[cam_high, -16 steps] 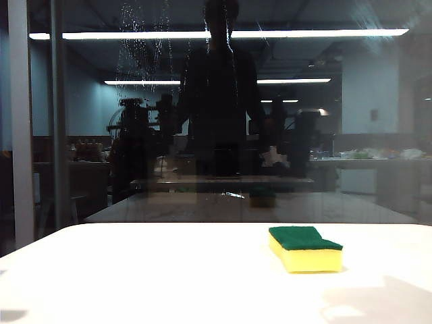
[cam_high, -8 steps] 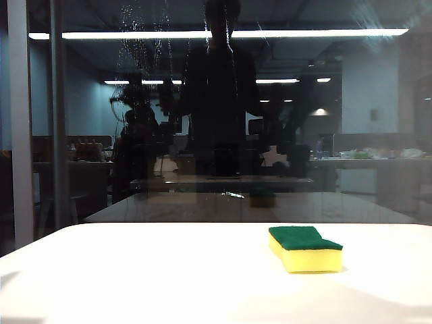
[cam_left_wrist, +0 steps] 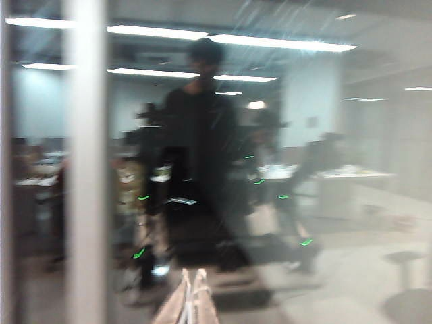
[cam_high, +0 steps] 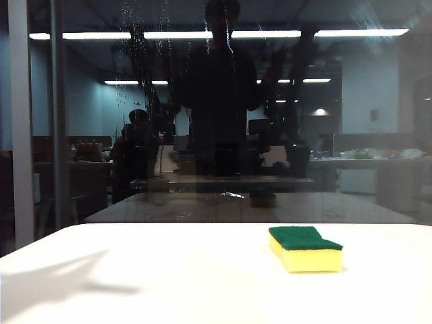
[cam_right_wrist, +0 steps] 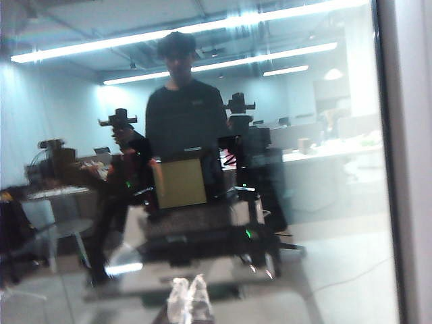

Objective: Reach upward to find where there is water on the glass, pick up the sponge from the table, dry the water, and finally place the sponge back on the table.

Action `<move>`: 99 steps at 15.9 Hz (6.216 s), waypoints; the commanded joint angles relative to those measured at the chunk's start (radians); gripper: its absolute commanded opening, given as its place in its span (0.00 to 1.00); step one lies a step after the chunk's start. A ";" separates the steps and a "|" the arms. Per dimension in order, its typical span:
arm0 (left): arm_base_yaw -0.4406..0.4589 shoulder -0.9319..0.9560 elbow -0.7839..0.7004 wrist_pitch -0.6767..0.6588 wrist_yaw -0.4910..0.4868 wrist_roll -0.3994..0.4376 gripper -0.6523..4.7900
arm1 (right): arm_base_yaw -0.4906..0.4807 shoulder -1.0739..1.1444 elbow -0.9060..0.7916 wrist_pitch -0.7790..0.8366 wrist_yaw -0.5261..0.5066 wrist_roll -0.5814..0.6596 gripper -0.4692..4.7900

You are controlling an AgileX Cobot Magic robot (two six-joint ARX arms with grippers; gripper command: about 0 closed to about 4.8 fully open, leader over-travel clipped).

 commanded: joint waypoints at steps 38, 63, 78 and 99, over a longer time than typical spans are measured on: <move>0.001 0.866 1.038 -0.340 0.399 -0.008 0.11 | 0.000 1.204 1.535 -0.661 -0.372 -0.071 0.08; 0.001 0.866 1.038 -0.293 0.859 -0.008 0.11 | 0.000 1.185 1.535 -0.654 -1.035 -0.072 0.08; 0.001 0.866 1.038 -0.309 0.496 -0.007 0.11 | 0.000 1.185 1.534 -0.652 -0.773 -0.072 0.08; -0.015 0.875 1.037 -0.474 0.145 0.000 0.43 | 0.000 1.185 1.534 -0.658 -0.178 -0.146 0.08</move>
